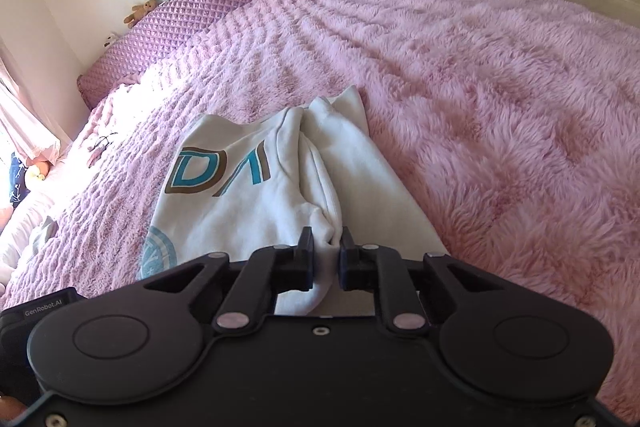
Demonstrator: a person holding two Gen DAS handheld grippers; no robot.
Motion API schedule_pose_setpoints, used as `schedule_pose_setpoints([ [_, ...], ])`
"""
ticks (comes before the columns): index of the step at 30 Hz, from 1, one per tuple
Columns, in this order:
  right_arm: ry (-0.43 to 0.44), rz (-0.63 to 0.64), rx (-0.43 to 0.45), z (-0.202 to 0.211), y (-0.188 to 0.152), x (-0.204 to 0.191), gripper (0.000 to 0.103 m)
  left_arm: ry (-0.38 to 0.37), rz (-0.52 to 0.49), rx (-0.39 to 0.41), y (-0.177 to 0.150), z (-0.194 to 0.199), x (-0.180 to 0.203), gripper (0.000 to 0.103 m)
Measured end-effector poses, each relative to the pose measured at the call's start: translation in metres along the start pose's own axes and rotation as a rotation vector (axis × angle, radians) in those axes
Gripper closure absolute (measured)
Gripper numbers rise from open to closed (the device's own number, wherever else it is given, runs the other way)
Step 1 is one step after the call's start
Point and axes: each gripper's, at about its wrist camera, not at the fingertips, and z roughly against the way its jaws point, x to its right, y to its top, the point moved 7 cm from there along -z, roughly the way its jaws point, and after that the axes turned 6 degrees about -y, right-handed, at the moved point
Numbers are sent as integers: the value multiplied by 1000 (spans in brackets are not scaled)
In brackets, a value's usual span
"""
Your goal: Fold small clothes
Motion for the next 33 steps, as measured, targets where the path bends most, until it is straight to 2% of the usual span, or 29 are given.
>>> schedule_pose_setpoints([
  [6,-11,18,40,15,9,-2,95,21,-25,-11,1,-2,8,57],
  [10,-36,8,101,35,19,12,96,3,-100,-29,-2,-3,23,56],
  [12,-54,12,66,30,14,24,96,7,-125,-47,-5,-8,25,55],
  [15,-80,32,-48,-1,-10,40,96,42,-120,-84,-12,-22,14,55],
  [19,-48,31,-54,-5,-17,45,90,11,-84,-89,-12,-24,8,53],
  [21,-42,24,-47,4,-4,42,81,4,-83,-85,-6,-22,8,53],
  [23,-13,67,17,9,17,33,62,-4,-93,-55,7,-21,9,53],
  [24,3,107,45,7,29,26,58,0,-93,-40,14,-23,10,53],
  [27,37,227,101,-22,68,5,57,1,-69,-34,30,-36,9,53],
  [29,64,237,87,-57,91,-4,57,-3,-52,-37,36,-47,7,53],
  [33,86,214,31,-116,114,-18,58,-13,-35,-44,44,-63,8,53],
])
